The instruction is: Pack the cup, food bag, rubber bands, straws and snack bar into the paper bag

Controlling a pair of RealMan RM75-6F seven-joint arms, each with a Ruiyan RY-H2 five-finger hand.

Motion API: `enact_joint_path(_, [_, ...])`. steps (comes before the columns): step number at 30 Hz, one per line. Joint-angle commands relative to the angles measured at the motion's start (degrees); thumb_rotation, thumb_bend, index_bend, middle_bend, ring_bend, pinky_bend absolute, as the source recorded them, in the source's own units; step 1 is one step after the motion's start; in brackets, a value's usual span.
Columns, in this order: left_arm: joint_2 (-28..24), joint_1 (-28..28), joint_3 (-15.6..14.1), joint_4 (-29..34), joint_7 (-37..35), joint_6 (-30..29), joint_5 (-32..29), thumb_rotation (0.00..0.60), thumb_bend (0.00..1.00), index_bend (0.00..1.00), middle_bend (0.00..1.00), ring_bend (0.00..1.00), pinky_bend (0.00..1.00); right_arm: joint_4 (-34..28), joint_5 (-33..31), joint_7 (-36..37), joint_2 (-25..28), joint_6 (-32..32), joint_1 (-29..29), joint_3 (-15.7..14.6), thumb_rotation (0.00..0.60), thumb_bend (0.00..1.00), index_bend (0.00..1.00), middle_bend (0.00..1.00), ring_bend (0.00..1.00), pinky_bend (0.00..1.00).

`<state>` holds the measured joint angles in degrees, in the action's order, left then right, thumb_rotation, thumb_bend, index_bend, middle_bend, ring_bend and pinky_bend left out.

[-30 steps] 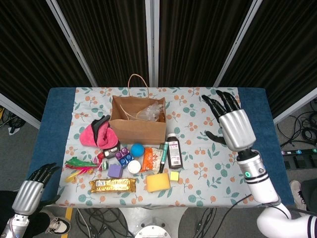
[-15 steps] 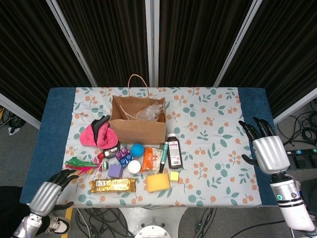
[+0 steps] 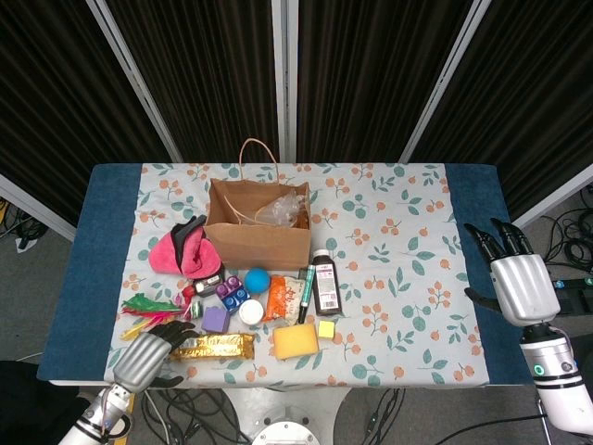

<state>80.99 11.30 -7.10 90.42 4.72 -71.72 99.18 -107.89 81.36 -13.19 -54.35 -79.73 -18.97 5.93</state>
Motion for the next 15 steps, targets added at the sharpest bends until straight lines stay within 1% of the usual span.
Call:
enact_joint_path(1, [1.25, 0.72, 0.93, 0.6, 2.03, 1.93, -2.32, 0.6, 0.1, 0.34, 0.34, 0.27, 0.36, 0.43, 0.26, 0.82, 0.02, 0.1, 0.23, 0.23, 0.6, 0.0, 0.11, 0.26, 0.08, 0.11])
enact_joint_path(6, [1.7, 0.59, 0.7, 0.7, 3.53, 2.9, -4.54, 0.6, 0.11, 0.38, 0.39, 0.34, 0.41, 0.82, 0.67, 2.06, 0.54, 0.26, 0.54, 0.6, 0.6, 0.0, 0.11, 0.26, 0.08, 0.11])
enact_joint_path(15, [3.6, 0.72, 1.24, -1.28, 4.22, 2.19, -5.65, 0.6, 0.12, 0.38, 0.41, 0.35, 0.42, 1.89, 0.91, 3.3, 0.32, 0.96, 1.02, 0.74, 0.6, 0.01, 0.12, 0.26, 0.08, 0.11])
